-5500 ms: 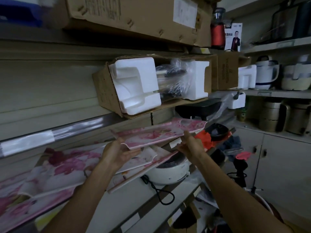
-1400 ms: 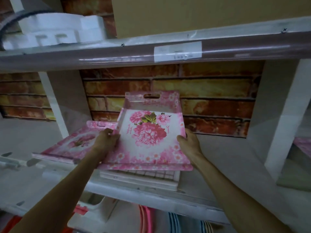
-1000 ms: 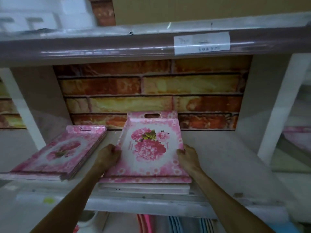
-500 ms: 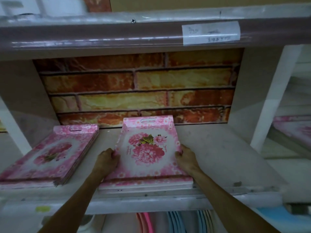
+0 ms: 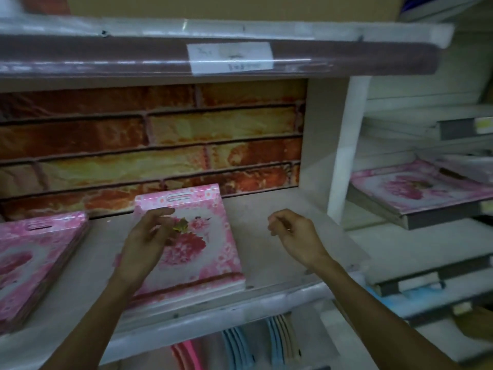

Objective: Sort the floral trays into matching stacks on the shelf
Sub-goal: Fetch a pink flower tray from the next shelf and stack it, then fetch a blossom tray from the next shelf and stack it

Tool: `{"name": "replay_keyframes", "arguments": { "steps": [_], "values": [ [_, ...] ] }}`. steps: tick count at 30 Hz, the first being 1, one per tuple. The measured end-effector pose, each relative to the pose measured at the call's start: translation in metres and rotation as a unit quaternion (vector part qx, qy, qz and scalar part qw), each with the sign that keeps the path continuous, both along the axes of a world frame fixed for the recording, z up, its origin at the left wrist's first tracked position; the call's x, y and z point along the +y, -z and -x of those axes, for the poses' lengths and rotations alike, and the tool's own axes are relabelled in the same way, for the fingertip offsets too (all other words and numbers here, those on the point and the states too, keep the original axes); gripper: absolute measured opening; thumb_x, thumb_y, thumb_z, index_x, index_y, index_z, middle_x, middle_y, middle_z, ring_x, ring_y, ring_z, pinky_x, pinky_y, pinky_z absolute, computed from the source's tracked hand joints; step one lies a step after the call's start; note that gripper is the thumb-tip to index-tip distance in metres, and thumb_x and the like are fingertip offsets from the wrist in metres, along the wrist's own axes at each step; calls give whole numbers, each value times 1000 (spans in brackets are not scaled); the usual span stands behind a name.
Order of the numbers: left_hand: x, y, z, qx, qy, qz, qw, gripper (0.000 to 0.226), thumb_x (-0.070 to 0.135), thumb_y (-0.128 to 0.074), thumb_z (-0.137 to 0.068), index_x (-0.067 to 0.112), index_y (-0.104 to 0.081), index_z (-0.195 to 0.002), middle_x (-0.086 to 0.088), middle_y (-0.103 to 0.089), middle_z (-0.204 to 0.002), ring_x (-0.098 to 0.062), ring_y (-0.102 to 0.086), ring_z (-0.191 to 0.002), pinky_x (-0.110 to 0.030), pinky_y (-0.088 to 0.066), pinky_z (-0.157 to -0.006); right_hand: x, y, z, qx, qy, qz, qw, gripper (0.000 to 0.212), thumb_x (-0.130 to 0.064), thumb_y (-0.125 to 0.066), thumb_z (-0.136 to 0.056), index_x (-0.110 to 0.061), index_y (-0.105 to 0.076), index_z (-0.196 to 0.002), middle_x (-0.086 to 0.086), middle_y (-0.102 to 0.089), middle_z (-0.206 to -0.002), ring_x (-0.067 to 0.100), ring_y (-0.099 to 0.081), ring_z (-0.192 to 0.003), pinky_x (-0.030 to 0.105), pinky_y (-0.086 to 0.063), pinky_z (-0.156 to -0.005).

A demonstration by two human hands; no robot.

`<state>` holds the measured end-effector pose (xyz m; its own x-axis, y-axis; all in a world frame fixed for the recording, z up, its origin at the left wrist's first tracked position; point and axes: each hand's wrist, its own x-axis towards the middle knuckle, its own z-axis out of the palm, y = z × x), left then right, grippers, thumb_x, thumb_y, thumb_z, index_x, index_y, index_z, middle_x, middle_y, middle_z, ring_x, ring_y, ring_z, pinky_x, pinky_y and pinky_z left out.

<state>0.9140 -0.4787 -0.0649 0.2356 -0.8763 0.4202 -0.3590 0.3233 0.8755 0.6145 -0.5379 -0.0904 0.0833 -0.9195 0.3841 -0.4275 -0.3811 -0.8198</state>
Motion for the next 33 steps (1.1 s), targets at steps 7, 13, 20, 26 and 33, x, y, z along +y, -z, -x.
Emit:
{"name": "replay_keyframes", "arguments": {
  "steps": [7,13,20,26,33],
  "values": [
    [-12,-10,108,37,92,5,995,19,2,-48,-98,7,-61,-112,-17,-67,-91,-35,-67,-71,-25,-55,-55,35,-11,107,27,56,46,997,10,-20,-57,-96,-19,-67,-94,-6,-74,-82,9,-70,-76,22,-54,-71],
    [-21,-19,216,12,150,6,989,18,6,-49,-99,12,-64,-107,-15,-67,-94,-26,-69,-70,-25,-58,-58,61,-16,210,70,123,90,986,13,-23,-56,-97,-20,-67,-90,-7,-73,-79,10,-69,-73,28,-55,-67],
    [-31,-18,352,44,219,-12,975,19,5,-48,-99,8,-64,-108,-16,-66,-91,-32,-68,-71,-32,-57,-59,93,-13,343,79,187,81,976,14,-20,-56,-98,-15,-68,-96,-7,-72,-79,10,-68,-73,32,-56,-70],
    [-47,-17,462,124,278,-54,951,16,8,-50,-100,9,-64,-107,-17,-65,-91,-31,-66,-73,-40,-55,-67,115,-14,440,92,234,56,966,17,-24,-53,-98,-15,-67,-103,-6,-73,-82,8,-69,-74,33,-57,-73],
    [-80,-29,571,215,304,-116,921,11,17,-54,-99,10,-61,-105,-9,-65,-93,-27,-68,-73,-36,-61,-63,119,-11,514,138,280,49,949,15,-26,-52,-99,-19,-66,-100,-8,-73,-81,8,-68,-73,30,-54,-71]
  ]
}}
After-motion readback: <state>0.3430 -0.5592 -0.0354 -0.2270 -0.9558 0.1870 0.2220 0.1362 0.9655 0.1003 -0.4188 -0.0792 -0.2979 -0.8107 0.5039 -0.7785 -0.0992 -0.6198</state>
